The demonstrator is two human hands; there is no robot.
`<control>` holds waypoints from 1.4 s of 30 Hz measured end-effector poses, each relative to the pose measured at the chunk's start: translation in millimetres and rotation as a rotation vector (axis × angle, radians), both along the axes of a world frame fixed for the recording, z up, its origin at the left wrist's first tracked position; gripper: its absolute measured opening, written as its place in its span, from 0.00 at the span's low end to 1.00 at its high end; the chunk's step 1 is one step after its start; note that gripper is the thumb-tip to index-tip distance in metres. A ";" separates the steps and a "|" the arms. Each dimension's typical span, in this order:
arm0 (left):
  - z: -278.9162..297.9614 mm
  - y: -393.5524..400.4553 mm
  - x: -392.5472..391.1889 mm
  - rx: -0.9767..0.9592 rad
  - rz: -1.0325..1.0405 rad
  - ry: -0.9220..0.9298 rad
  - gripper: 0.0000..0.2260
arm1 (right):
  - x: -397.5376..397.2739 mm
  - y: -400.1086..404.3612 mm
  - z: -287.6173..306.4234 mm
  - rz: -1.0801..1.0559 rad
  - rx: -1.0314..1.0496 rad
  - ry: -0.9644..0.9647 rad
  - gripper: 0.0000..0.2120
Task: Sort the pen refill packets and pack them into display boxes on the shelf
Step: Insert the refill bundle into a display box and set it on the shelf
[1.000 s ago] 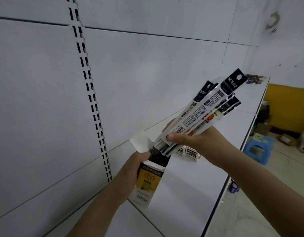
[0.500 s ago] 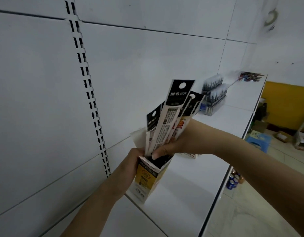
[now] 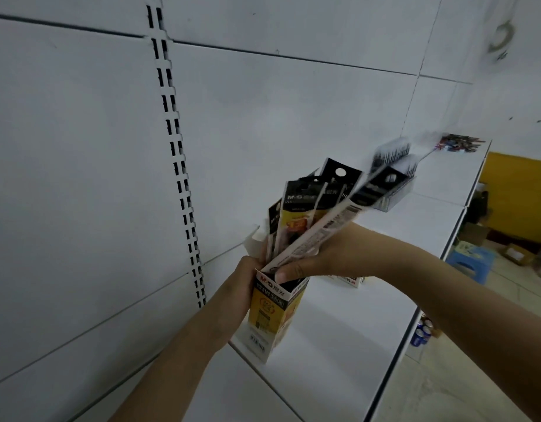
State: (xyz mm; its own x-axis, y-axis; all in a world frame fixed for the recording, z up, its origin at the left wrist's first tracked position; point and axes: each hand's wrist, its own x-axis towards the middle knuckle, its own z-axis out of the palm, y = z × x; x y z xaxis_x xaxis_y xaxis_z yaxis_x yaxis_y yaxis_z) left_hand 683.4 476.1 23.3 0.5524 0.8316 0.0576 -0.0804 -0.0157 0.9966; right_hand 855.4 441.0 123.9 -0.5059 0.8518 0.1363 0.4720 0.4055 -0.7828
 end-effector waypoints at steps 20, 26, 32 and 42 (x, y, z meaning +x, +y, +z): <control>-13.7 14.8 -3.6 0.019 0.014 0.002 0.22 | -4.4 0.3 25.7 -0.062 0.098 -0.280 0.22; -15.1 13.7 -3.7 0.019 0.013 0.010 0.26 | -3.2 -11.6 52.3 -0.067 0.157 0.042 0.16; -16.3 13.4 -6.3 0.010 0.008 0.003 0.26 | -5.5 -5.1 46.0 -0.161 0.167 -0.147 0.14; 0.1 6.6 -5.7 0.067 0.087 -0.061 0.19 | -0.8 -5.3 39.2 -0.239 0.233 -0.313 0.09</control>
